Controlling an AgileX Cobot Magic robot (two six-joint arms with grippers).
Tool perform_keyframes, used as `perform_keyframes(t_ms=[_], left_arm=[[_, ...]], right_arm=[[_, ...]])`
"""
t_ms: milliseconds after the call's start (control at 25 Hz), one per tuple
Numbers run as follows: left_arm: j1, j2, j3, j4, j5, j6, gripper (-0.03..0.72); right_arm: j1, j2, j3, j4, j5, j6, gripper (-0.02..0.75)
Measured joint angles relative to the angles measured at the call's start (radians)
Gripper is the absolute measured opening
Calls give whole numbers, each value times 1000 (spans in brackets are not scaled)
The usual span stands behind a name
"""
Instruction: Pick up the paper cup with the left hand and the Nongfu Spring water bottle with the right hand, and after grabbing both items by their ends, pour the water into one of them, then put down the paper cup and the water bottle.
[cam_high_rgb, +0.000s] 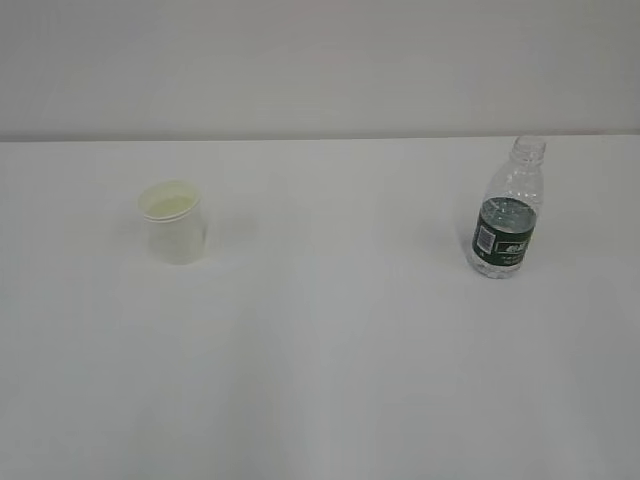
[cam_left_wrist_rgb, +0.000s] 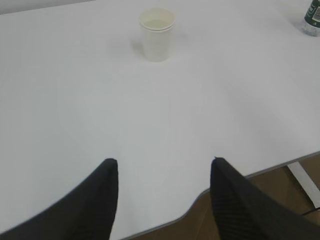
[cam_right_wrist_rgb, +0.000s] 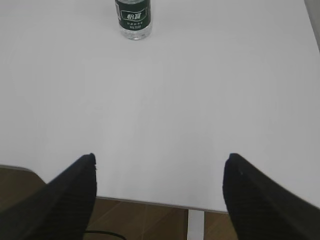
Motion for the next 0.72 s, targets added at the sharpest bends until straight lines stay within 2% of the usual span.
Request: perform_keyframes(t_ms=[200,400,600,720], left_arm=[[20,0,0,-12,0,0,412],[120,0,0,-12,0,0,412],[234,0,0,-12,-2,0,410],[271,0,0,-12,-2,0,398]], right_arm=[[-34,0,0,2,-2,0,588],[-147,0,0,2,-2,0,588],[-166,-58,0,2,-2,0,588],[-168,-104,0,2,-2,0,588]])
